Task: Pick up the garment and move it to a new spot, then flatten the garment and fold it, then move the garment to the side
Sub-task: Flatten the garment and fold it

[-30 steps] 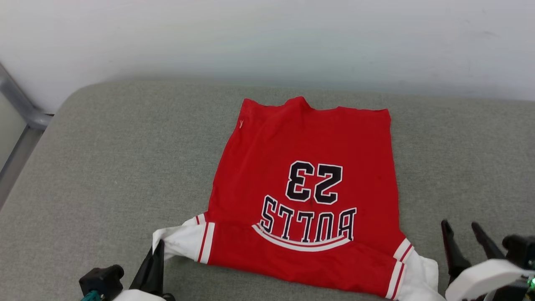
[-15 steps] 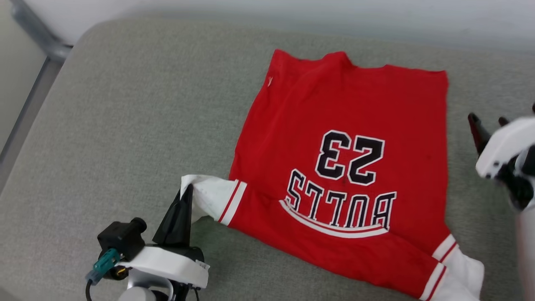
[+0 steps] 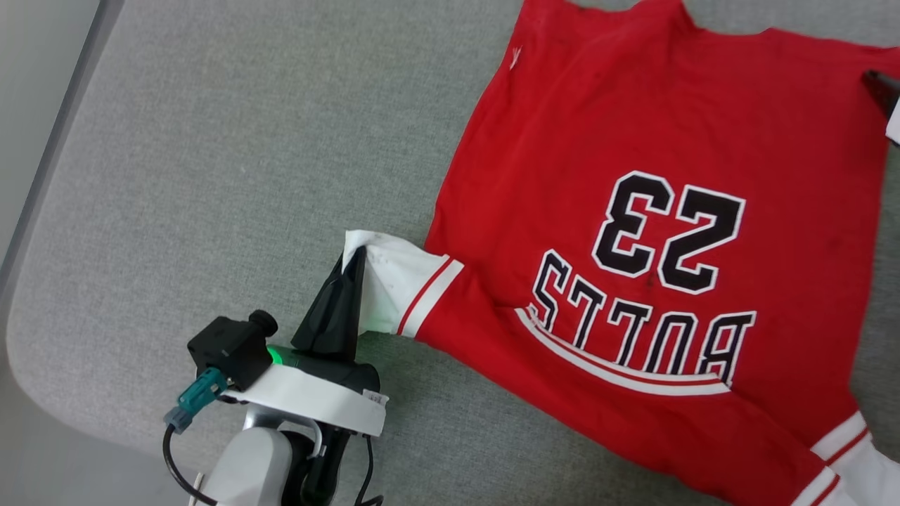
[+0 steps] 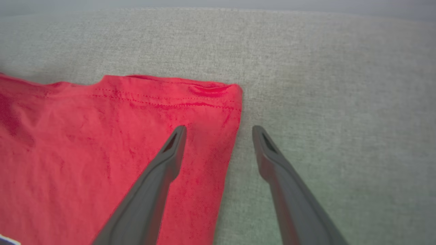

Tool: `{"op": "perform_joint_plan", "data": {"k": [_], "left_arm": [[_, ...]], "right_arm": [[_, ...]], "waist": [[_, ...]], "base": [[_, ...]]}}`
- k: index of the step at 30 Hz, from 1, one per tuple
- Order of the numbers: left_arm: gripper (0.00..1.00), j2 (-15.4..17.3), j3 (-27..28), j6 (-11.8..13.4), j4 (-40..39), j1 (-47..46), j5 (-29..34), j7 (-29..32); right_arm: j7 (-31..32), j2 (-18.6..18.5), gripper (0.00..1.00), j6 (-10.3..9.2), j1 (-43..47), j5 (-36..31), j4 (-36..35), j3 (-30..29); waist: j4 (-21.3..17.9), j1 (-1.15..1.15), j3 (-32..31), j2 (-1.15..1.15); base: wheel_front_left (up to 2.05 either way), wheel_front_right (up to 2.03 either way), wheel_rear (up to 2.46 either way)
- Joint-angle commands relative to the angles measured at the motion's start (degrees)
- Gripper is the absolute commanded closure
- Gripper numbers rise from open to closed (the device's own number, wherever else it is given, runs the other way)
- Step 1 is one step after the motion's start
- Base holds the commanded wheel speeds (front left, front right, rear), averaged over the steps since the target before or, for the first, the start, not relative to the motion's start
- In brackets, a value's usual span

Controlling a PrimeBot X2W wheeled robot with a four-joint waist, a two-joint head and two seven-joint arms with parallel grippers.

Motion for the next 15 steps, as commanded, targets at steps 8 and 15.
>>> {"op": "perform_joint_plan", "data": {"k": [8,15], "left_arm": [[1.0,-0.9,0.0,-0.8,-0.3,-2.6,0.3,-0.5],[1.0,-1.5,0.3,-1.0,0.3,-2.6,0.5,-0.5]], "right_arm": [[5.2,1.7,0.0,-0.01,-1.2,-1.5,5.3,0.9],[15.8,2.4,1.0,-0.03,2.6,-1.2,11.0,-0.4]], "waist": [[2.4,-0.01,4.9,0.0],[2.4,-0.01,4.4,0.0]], "base": [[0.0,0.0,0.0],[0.0,0.0,0.0]]}}
